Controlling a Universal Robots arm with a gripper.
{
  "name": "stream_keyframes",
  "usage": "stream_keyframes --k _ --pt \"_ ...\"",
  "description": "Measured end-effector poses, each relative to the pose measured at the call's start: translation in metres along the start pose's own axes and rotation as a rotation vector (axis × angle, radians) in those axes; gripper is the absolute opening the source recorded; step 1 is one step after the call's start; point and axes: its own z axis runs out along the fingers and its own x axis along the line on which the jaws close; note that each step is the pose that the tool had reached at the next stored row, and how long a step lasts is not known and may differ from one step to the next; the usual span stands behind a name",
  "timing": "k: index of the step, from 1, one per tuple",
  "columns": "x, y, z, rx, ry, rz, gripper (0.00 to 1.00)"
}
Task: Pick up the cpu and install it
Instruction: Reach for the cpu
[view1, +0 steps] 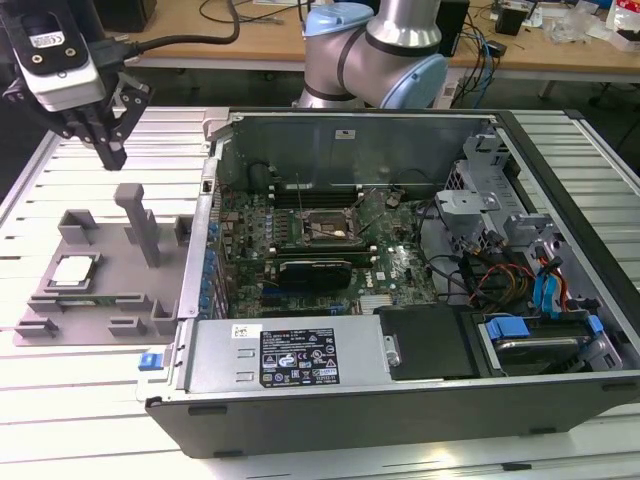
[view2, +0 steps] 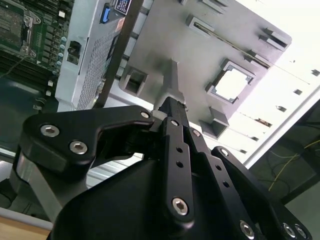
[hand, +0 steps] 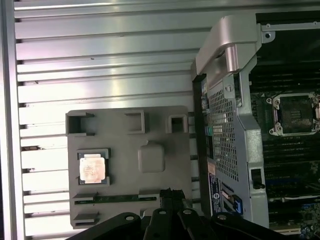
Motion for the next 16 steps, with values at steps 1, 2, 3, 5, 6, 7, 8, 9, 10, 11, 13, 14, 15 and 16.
stream_keyframes --k 1,2,3,5,6,7,8,9,10,11,13,14,15,16 --pt "0.0015 -0.0001 0.0002 0.0001 0.0001 0.000 0.11" --pt "0.0027 -0.0002 0.0004 0.0000 0.0000 0.000 0.11" --pt "0.0035 -0.0003 0.0006 0.0000 0.0001 0.000 0.11" --pt "0.0075 -0.0006 0.0013 0.0000 0.0001 0.000 0.11" --pt "0.0089 -0.0007 0.0017 0.0000 0.0000 0.000 0.11" --pt "0.0100 -0.0008 0.0020 0.0000 0.0001 0.000 0.11" --pt "0.0116 -0.0009 0.0024 0.0000 0.0001 0.000 0.11" --pt "0.0132 -0.0010 0.0028 0.0000 0.0000 0.000 0.11" --pt "0.0149 -0.0012 0.0032 0.0000 0.0000 0.000 0.11" --pt "0.0169 -0.0014 0.0037 0.0001 0.0000 0.000 0.11" --pt "0.0207 -0.0017 0.0049 0.0000 0.0000 0.000 0.11" --pt "0.0229 -0.0019 0.0059 0.0000 -0.0001 0.000 0.11" --pt "0.0252 -0.0021 0.0070 0.0000 -0.0002 0.000 0.11" --pt "0.0273 -0.0022 0.0082 0.0000 -0.0003 0.000 0.11"
